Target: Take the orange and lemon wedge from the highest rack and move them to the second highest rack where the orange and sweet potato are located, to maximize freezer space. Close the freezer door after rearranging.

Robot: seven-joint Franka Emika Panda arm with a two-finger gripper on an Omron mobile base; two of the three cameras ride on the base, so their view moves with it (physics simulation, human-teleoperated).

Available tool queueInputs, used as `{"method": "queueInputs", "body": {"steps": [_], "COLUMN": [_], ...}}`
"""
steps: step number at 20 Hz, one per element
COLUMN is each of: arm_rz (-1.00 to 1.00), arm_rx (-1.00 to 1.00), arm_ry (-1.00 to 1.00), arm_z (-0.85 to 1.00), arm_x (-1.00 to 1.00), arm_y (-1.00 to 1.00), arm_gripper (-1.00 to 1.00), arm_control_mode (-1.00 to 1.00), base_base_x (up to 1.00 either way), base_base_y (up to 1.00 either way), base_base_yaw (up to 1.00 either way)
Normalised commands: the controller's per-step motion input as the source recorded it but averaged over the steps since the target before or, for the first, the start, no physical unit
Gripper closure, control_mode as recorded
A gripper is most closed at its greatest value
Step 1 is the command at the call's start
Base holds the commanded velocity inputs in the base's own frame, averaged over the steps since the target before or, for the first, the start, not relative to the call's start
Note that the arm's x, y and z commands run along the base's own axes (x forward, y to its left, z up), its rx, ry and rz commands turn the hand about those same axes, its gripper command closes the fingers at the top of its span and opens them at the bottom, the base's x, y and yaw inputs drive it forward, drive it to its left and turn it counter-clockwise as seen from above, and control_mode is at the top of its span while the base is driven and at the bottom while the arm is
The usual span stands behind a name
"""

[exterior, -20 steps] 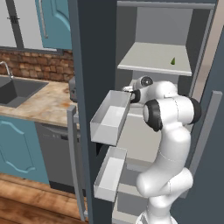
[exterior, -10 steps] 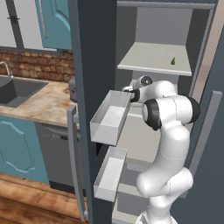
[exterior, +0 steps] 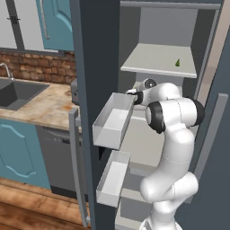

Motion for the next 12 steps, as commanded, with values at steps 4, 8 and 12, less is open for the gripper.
{"method": "queueInputs", "body": {"steps": [4, 8, 12], "arm_rz": [0.0, 0.0, 0.0], "arm_rx": [0.0, 0.01, 0.11], "arm_ry": [0.0, 0.0, 0.0], "arm_z": [-0.01, 0.0, 0.05], "arm_x": [-0.02, -0.13, -0.29], "arm_y": [0.0, 0.0, 0.0], "arm_gripper": [-1.0, -1.0, -1.0], "arm_control_mode": [-1.0, -1.0, -1.0], "base_base_x": [0.0, 0.0, 0.0], "base_base_y": [0.0, 0.0, 0.0], "base_base_yaw": [0.0, 0.0, 0.0]}}
